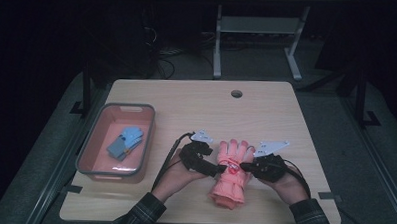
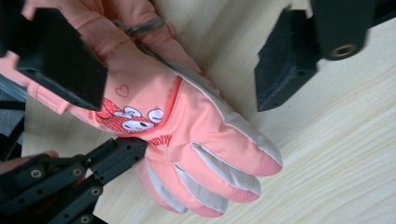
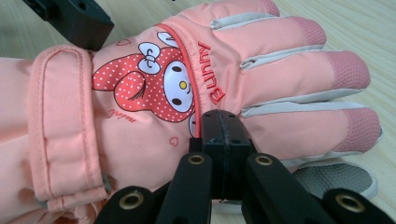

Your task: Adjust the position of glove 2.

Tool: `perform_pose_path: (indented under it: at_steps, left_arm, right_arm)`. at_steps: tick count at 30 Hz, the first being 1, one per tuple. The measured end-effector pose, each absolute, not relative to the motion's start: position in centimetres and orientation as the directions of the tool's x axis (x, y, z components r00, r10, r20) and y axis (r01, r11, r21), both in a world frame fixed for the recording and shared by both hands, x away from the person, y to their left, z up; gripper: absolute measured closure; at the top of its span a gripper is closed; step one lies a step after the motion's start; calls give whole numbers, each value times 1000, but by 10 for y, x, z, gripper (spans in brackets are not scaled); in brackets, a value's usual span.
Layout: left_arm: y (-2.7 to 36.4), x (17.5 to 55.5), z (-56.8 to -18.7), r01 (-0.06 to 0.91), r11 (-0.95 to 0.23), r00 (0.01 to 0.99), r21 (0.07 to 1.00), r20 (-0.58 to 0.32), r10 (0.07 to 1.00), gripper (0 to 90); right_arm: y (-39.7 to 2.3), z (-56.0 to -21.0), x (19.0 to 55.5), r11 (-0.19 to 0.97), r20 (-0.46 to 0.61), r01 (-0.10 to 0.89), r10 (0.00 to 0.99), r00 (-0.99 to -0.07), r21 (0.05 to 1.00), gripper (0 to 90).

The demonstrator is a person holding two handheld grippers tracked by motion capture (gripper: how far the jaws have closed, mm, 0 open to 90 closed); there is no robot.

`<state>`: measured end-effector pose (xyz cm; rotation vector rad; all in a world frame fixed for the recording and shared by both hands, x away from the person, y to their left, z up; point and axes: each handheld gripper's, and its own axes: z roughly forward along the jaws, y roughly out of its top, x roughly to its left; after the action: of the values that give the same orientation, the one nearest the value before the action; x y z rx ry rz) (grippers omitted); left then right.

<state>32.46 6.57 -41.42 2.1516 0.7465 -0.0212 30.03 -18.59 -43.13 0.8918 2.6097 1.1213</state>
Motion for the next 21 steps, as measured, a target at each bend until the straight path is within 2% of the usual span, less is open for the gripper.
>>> perform_pose_path:
  at_steps: [2, 4, 10, 18, 21]
  left_arm:
    - [63, 322, -412, 518, -454, 826, 725, -288, 484, 142]
    - [58, 320, -410, 502, -469, 836, 726, -269, 478, 134]
    - [49, 321, -425, 519, -490, 818, 701, -242, 521, 125]
    - [42, 331, -449, 570, -499, 805, 653, -322, 498, 124]
    - [39, 336, -461, 621, -484, 776, 616, -396, 490, 124]
  right_arm:
    - [-185, -432, 300, 544, 70, 450, 580, -812, 709, 900]
    - [-185, -432, 300, 545, 67, 451, 582, -810, 707, 900]
    - [-187, -432, 298, 543, 64, 445, 581, -811, 712, 900]
    - [-196, -439, 290, 541, 65, 443, 580, -812, 715, 900]
    - [-193, -441, 290, 548, 60, 444, 581, -812, 709, 900]
